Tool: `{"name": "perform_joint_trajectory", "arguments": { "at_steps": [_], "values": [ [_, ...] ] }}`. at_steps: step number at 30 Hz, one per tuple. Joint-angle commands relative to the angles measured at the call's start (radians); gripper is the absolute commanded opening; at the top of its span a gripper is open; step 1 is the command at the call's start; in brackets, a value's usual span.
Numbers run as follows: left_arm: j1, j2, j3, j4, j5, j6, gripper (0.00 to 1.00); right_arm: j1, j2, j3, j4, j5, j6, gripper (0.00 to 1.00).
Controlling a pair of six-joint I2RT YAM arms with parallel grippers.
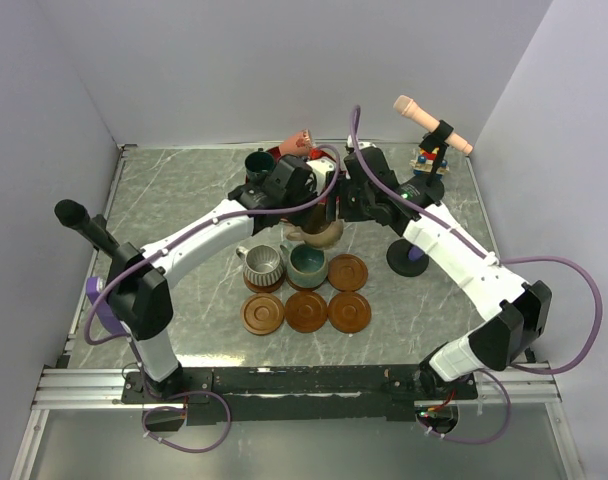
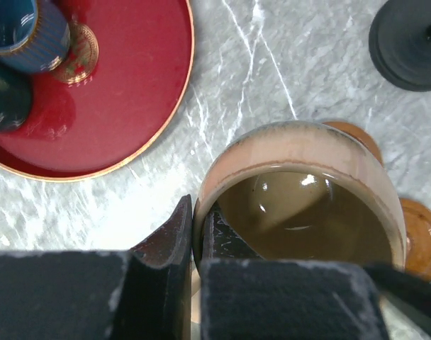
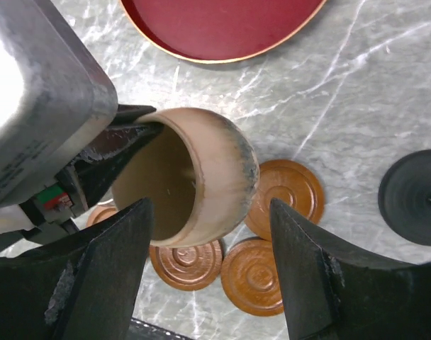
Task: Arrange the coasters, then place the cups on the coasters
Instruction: Place the cup on the coaster.
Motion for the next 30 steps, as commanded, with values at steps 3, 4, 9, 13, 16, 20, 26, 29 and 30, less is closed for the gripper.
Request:
{"name": "perform_joint_trajectory", "arguments": {
  "at_steps": [3,4,9,13,16,20,26,29,30],
  "values": [
    [-0.025,-0.106,-0.003,0.111,-0.025,-0.023,0.01,0.013,0.015,-0.027,0.082,0.052,0.032,0.71],
    [-0.033,-0.110,-0.004,0.112,-0.026,-0.023,0.01,0.015,0.018,-0.032,0.088,0.075,0.032,0.70],
    [-0.056,-0.103,0.028,0.091,-0.043,-0.043,0.01,0.038,0.050,-0.038,0.075,0.132,0.034,0.68],
    [-0.059,-0.100,0.037,0.098,-0.065,-0.103,0.01,0.064,0.053,-0.075,0.072,0.186,0.060,0.67],
    [-0.059,-0.107,0.025,0.118,-0.075,-0.141,0.01,0.065,0.053,-0.101,0.065,0.209,0.097,0.66],
    [-0.059,-0.126,0.005,0.144,-0.084,-0.193,0.01,0.066,0.033,-0.150,0.088,0.187,0.149,0.65],
    [-0.060,-0.158,-0.039,0.221,-0.019,-0.190,0.01,0.066,0.033,-0.186,0.115,0.166,0.173,0.64],
    [-0.062,-0.183,-0.061,0.252,0.004,-0.179,0.01,0.065,0.068,-0.167,0.079,0.213,0.183,0.61],
    [-0.062,-0.183,-0.058,0.250,0.006,-0.175,0.01,0.066,0.076,-0.164,0.070,0.227,0.186,0.60]
  ]
}}
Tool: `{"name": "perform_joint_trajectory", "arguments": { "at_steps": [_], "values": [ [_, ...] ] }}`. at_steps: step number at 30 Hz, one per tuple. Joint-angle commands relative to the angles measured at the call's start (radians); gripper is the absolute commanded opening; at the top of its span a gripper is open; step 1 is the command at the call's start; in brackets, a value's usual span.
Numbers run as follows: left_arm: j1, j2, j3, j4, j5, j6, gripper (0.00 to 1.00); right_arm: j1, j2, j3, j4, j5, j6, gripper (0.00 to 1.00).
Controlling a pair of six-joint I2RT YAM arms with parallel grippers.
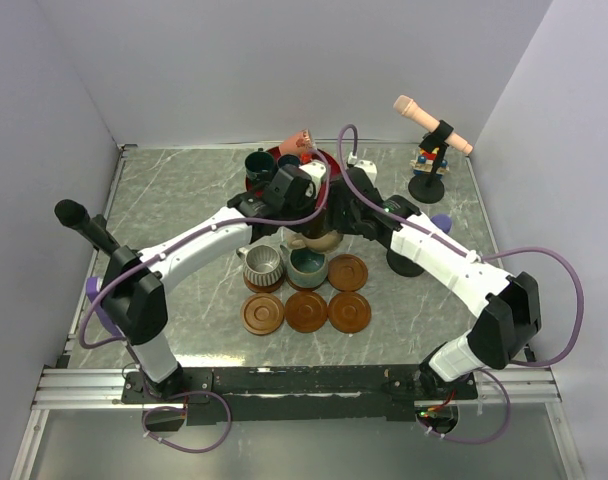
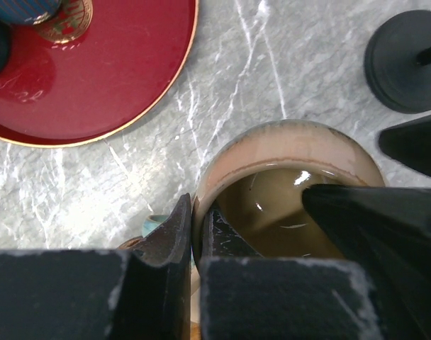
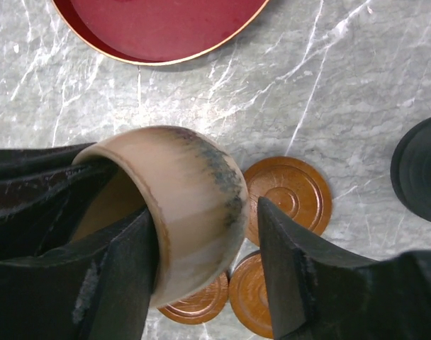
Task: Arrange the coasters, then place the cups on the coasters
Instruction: Place the cup on the coaster.
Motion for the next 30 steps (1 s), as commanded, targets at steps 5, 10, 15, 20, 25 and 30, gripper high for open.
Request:
{"name": "perform_joint_trajectory", "arguments": {
  "at_steps": [5,10,15,20,25,30],
  "values": [
    [-0.035,-0.135,0.033,0.202,0.099,0.030,0.01,0.009,0.074,0.026,-0.081,0.102,0.027,0.55],
    [-0.041,-0.131,0.055,0.196,0.111,0.039,0.01,0.007,0.078,0.053,-0.109,0.146,0.030,0.35],
    [-0.046,-0.141,0.052,0.220,0.126,0.035,0.01,0.007,0.078,0.073,-0.126,0.174,0.033,0.10],
    [-0.046,-0.148,0.050,0.225,0.123,0.041,0.13,0.001,0.072,0.098,-0.159,0.209,0.045,0.00],
    [-0.044,-0.190,0.014,0.265,0.064,0.055,0.62,-0.017,0.040,0.107,-0.188,0.221,0.062,0.00],
    [-0.041,-0.259,-0.060,0.311,0.005,0.073,0.92,-0.039,0.014,0.113,-0.221,0.231,0.073,0.00]
  ]
}}
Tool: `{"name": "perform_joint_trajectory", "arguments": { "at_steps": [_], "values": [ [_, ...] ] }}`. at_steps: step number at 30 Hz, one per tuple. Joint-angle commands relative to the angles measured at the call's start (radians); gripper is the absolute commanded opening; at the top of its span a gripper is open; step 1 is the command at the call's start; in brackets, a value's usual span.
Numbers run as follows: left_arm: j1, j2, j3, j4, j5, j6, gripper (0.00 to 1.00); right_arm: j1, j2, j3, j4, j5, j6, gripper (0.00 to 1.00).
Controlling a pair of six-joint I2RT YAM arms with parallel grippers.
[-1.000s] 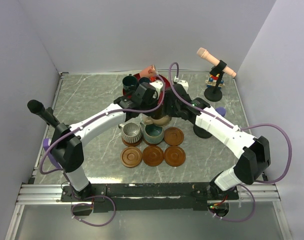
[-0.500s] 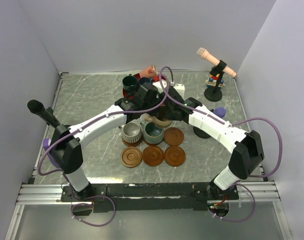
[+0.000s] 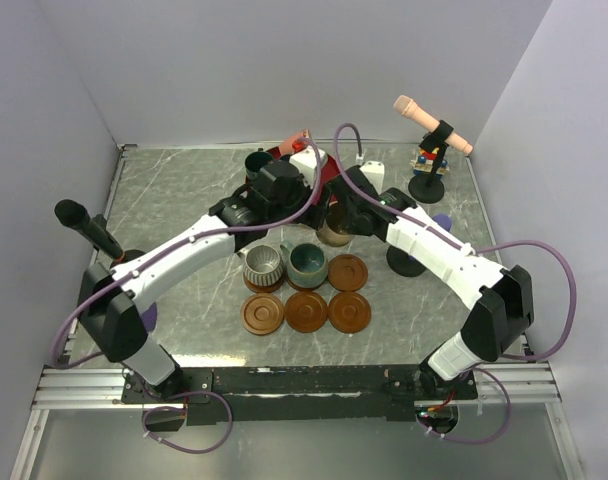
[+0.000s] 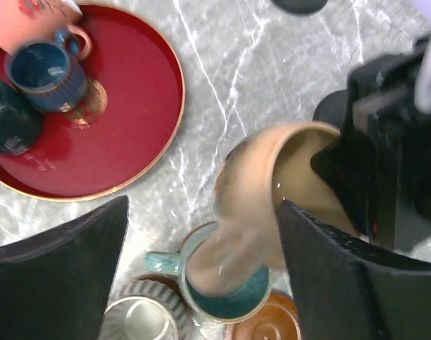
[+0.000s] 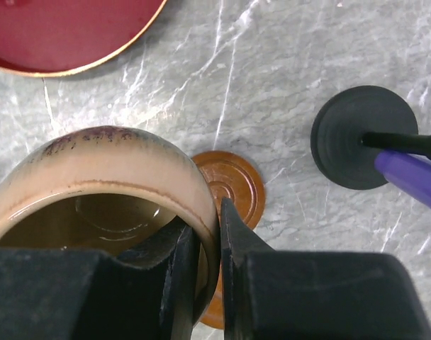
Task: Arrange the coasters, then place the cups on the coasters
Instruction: Place the cup on the coaster.
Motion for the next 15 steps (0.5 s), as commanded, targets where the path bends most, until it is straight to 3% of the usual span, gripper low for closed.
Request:
{"name": "perform_joint_trajectory", "arguments": {
  "at_steps": [1,3,7,10,13,15],
  "values": [
    [-0.024,-0.143,-0.025,0.165,-0.001,0.046,0.96,-0.032,-0.043,0.048,-0.044,0.042,0.041,0.00],
    [-0.019,-0.172,-0.062,0.182,0.010,0.065,0.99,-0.038,-0.045,0.054,-0.058,0.037,0.036,0.00],
    [-0.004,-0.246,-0.147,0.214,0.050,0.088,0.97,-0.044,-0.054,0.062,-0.077,0.002,0.007,0.00],
    [0.030,-0.298,-0.211,0.231,0.235,0.144,0.97,-0.050,-0.070,0.060,-0.078,-0.070,-0.033,0.00],
    [0.044,-0.290,-0.201,0.142,0.434,0.243,0.97,-0.050,-0.089,0.053,-0.081,-0.133,-0.065,0.00],
    [0.045,-0.269,-0.191,0.090,0.487,0.275,0.98,-0.049,-0.102,0.053,-0.087,-0.185,-0.085,0.00]
  ]
}}
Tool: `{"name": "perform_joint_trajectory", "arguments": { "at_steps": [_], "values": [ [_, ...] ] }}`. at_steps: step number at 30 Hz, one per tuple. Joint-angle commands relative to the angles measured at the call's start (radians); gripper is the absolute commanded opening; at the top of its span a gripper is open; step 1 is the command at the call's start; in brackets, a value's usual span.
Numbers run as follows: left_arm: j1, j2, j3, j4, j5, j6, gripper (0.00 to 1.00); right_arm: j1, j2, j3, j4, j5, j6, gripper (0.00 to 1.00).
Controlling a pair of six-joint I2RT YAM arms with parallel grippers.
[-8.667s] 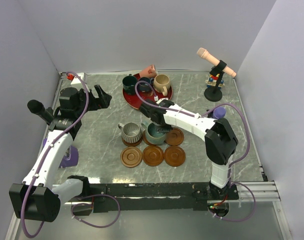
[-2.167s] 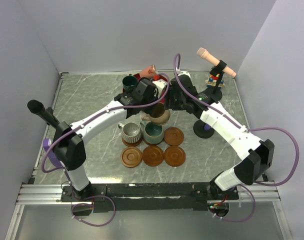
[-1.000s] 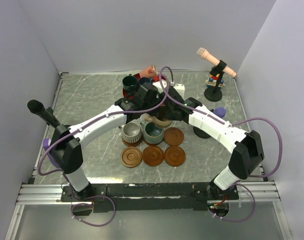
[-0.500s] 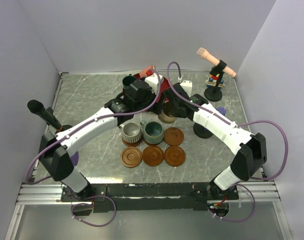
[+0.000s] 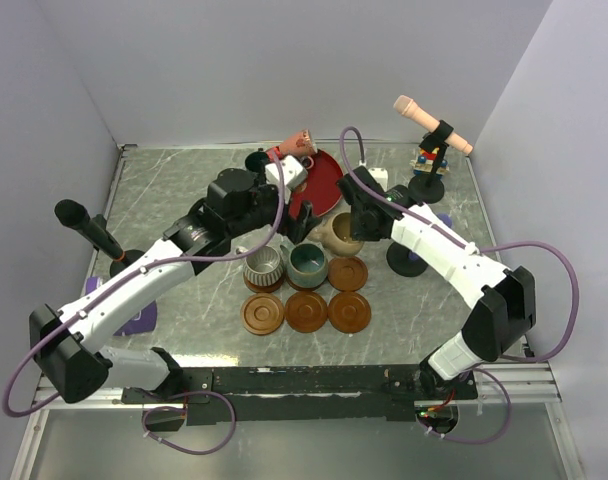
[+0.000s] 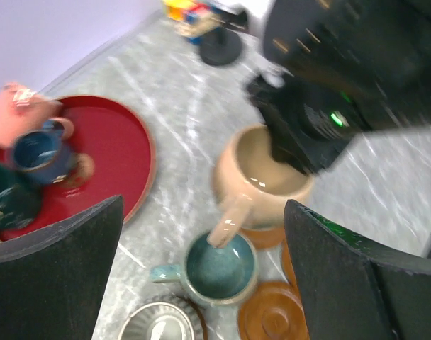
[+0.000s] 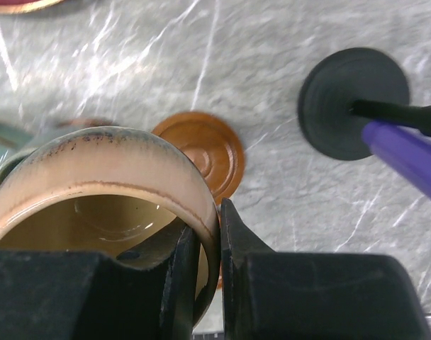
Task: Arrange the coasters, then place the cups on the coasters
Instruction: Place the cup on the coaster.
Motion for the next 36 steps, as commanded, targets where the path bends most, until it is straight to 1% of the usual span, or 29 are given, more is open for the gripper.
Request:
{"name": "perform_joint_trajectory", "arguments": {
  "at_steps": [1,4,6,11,13,14,15,17,18,20,22,25,26,27,29,30,32,35,36],
  "values": [
    [0.003,0.033,0.012,-0.077,0.246,0.121,0.98,-0.002,-0.097,0.049,0.017,-0.119,-0.049,0.00],
    [0.003,0.062,0.026,-0.117,0.296,0.148,0.99,-0.003,-0.122,0.042,0.017,-0.164,-0.062,0.00],
    [0.003,0.085,0.042,-0.149,0.323,0.159,0.97,-0.002,-0.132,0.039,0.014,-0.179,-0.067,0.00],
    [0.002,0.093,0.025,-0.160,0.263,0.168,0.93,-0.003,-0.146,0.030,0.023,-0.224,-0.087,0.00],
    [-0.001,0.087,0.011,-0.149,0.243,0.162,0.87,-0.003,-0.155,0.014,0.048,-0.248,-0.102,0.00],
    [0.000,0.087,0.008,-0.154,0.246,0.162,0.80,-0.002,-0.159,0.007,0.055,-0.259,-0.108,0.00],
    [0.000,0.087,0.002,-0.152,0.252,0.164,0.70,-0.003,-0.162,0.000,0.058,-0.264,-0.113,0.00],
    [-0.007,0.081,-0.015,-0.141,0.257,0.161,0.55,-0.003,-0.163,-0.007,0.062,-0.271,-0.124,0.00],
    [-0.010,0.076,-0.026,-0.135,0.261,0.161,0.49,-0.003,-0.163,-0.010,0.063,-0.278,-0.127,0.00],
    [-0.016,0.071,-0.041,-0.126,0.261,0.161,0.41,-0.003,-0.166,-0.015,0.065,-0.296,-0.133,0.00],
    [-0.021,0.078,-0.038,-0.141,0.269,0.165,0.37,-0.005,-0.172,-0.020,0.068,-0.305,-0.131,0.00],
    [-0.032,0.091,-0.034,-0.155,0.267,0.167,0.42,-0.003,-0.174,-0.007,0.060,-0.325,-0.131,0.00],
    [-0.035,0.094,-0.037,-0.158,0.263,0.171,0.39,-0.003,-0.172,-0.003,0.058,-0.331,-0.131,0.00],
    [-0.038,0.096,-0.038,-0.160,0.263,0.173,0.30,-0.003,-0.174,-0.001,0.060,-0.337,-0.134,0.00],
    [-0.041,0.087,-0.049,-0.151,0.267,0.181,0.05,-0.003,-0.177,-0.003,0.063,-0.347,-0.144,0.00],
    [-0.044,0.079,-0.055,-0.141,0.270,0.182,0.01,-0.003,-0.180,-0.004,0.063,-0.348,-0.148,0.00],
    [-0.046,0.062,-0.066,-0.138,0.286,0.198,0.01,-0.009,-0.188,-0.015,0.068,-0.351,-0.154,0.01],
    [-0.044,0.032,-0.083,-0.146,0.332,0.222,0.01,-0.043,-0.206,-0.046,0.084,-0.420,-0.173,0.07],
    [-0.044,0.022,-0.087,-0.146,0.339,0.225,0.01,-0.049,-0.214,-0.062,0.097,-0.439,-0.183,0.10]
  ]
}}
